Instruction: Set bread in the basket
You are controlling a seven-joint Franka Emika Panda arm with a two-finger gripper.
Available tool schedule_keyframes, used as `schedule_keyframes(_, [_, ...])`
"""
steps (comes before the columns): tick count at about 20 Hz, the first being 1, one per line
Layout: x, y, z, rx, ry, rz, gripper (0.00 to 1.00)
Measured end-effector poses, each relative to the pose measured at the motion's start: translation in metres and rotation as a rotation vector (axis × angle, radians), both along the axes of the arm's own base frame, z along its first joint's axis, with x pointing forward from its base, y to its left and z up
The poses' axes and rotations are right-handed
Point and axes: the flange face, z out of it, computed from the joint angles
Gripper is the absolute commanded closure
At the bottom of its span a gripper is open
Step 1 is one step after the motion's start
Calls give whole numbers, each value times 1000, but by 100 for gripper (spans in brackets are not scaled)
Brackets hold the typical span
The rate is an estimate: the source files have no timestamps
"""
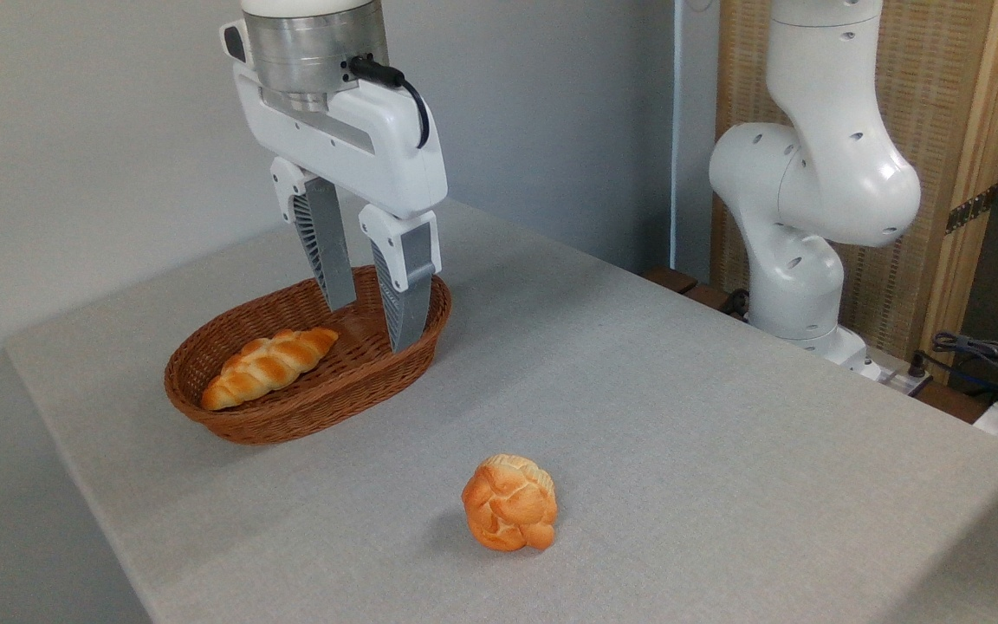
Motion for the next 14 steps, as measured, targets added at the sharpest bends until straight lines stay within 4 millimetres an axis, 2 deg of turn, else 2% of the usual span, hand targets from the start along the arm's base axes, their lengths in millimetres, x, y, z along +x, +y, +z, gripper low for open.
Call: schedule_keyframes(14, [0, 8, 1, 0, -1, 15, 0])
